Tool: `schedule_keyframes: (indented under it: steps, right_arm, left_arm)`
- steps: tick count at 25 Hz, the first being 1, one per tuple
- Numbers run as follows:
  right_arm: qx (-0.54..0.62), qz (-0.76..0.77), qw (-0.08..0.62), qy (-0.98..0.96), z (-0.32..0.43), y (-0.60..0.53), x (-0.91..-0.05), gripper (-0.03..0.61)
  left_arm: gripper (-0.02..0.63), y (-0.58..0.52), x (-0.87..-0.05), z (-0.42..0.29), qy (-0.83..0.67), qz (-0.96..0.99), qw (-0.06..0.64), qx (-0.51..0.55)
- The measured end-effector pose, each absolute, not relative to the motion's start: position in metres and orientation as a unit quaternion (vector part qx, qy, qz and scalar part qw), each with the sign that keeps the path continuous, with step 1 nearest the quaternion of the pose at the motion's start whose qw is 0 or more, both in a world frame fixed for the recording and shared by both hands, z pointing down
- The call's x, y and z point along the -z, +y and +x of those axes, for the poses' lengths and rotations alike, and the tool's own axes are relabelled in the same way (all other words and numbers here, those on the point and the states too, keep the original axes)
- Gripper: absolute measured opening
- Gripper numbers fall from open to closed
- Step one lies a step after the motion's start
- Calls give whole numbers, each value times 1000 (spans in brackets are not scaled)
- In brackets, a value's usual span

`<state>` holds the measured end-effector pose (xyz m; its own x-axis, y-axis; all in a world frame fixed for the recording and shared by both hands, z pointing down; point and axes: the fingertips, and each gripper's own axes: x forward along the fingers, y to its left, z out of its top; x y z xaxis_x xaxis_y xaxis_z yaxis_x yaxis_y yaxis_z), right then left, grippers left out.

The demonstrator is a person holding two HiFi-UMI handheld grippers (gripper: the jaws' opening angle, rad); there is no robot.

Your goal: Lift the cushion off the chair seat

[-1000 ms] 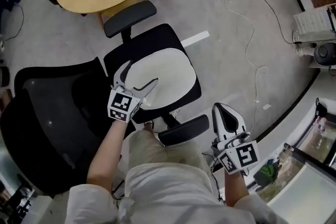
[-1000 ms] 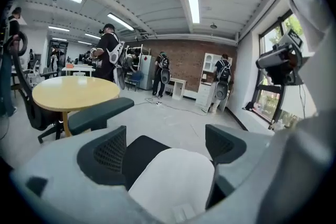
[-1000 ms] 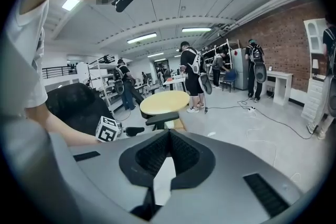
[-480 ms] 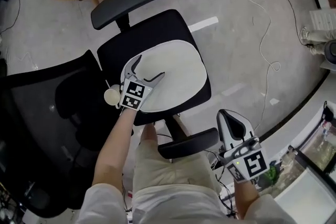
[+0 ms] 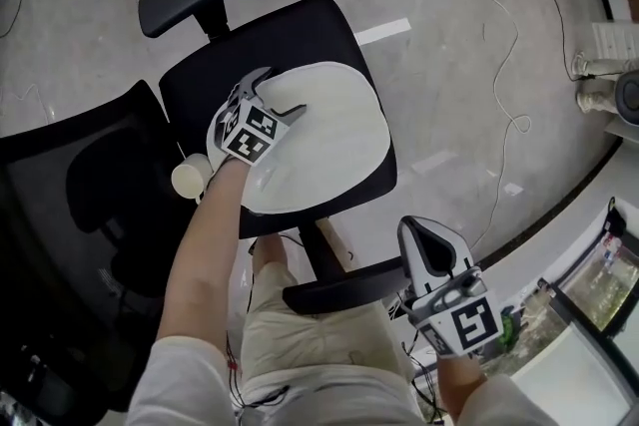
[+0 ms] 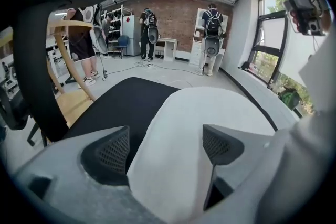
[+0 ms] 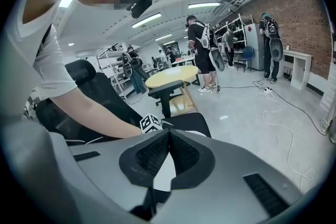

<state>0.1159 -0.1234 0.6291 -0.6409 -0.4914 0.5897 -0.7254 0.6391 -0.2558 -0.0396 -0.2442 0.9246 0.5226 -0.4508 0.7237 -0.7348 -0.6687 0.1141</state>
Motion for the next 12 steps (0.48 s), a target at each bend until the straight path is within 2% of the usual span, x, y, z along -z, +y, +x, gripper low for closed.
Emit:
schedule_keyframes:
  steps: [7,12]
  right_arm:
    - [-237,334,254,-876,118,-118,-641,3]
    - [-252,345,230,-874,117,-120,-642,3]
  left_arm:
    - [411,-243,-952,-37,-328,842,234,-358]
    - [336,-238,-950,-35,-332,838,246,-356]
